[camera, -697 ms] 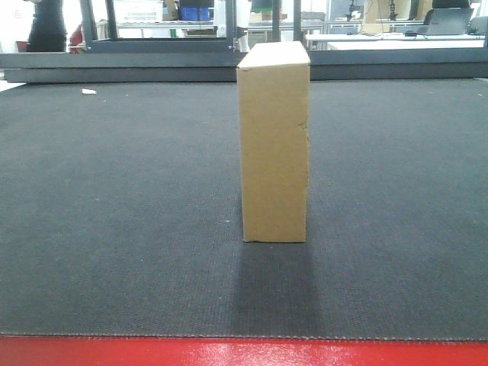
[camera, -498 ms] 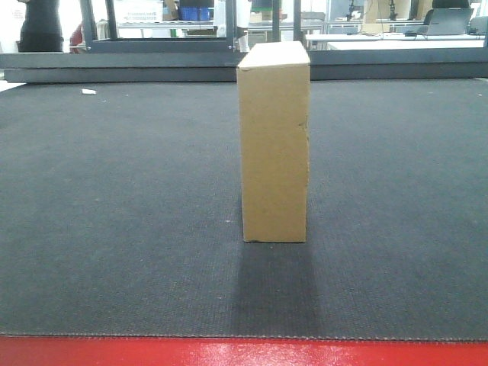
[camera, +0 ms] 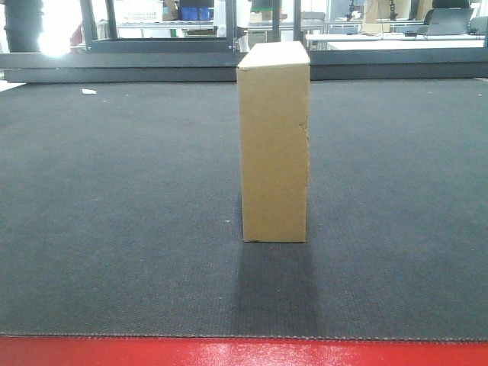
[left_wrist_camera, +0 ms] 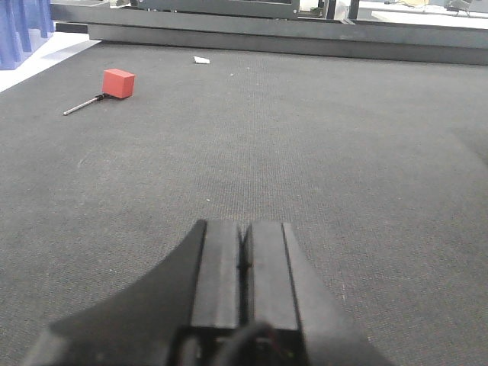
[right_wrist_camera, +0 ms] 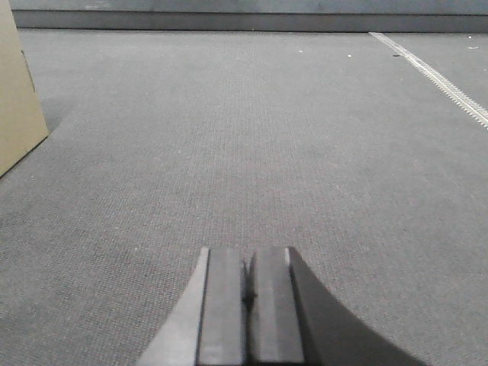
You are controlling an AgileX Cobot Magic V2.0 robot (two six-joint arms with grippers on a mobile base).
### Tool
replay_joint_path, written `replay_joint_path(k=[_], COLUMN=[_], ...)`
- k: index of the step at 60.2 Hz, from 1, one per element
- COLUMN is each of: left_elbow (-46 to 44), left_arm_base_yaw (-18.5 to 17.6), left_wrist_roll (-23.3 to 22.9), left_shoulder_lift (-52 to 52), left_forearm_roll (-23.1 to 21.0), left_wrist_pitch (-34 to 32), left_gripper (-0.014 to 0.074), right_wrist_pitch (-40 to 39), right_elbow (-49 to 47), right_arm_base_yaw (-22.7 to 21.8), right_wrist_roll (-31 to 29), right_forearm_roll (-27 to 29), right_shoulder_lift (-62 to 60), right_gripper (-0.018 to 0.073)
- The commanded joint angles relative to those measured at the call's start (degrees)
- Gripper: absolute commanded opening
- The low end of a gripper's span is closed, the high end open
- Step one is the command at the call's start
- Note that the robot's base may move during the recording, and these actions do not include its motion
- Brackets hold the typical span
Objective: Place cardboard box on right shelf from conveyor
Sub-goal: 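Move the right gripper toward the upright tan cardboard box, then close the right gripper on the box and lift it off the conveyor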
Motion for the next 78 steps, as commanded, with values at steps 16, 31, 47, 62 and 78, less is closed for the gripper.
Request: replay_joint_path(k=[16, 31, 47, 62, 78], left_elbow=[0.48, 0.48, 0.48, 0.48, 0.48], left_arm_base_yaw=[0.09, 0.09, 0.09, 0.09, 0.09], left_wrist_roll=[0.02, 0.02, 0.02, 0.02, 0.02], left_shoulder_lift=[-0.85, -0.85, -0.85, -0.85, -0.85], left_forearm_roll=[-0.34, -0.34, -0.34, -0.34, -0.34], left_wrist_pitch=[-4.93, -4.93, -4.93, -4.93, -4.93], left_gripper=[-0.0116, -0.0116, -0.0116, -0.0116, -0.0116], right_wrist_pitch=[-12.77, -12.41, -13.50, -11.81, 1.06], right_elbow=[-0.35, -9.16, -25.67, -40.26, -59.79], right_arm_base_yaw=[-0.02, -0.02, 0.72, 7.61, 18.91], right_wrist_roll=[-0.12, -0.12, -0.06, -0.06, 0.11], right_forearm_roll=[-1.08, -1.15, -1.15, -1.32, -2.51], right_shoulder_lift=[-1.18, 0.08, 16.73, 37.25, 58.61], right_gripper=[0.0057, 0.0057, 0.0184, 0.0639, 0.0628])
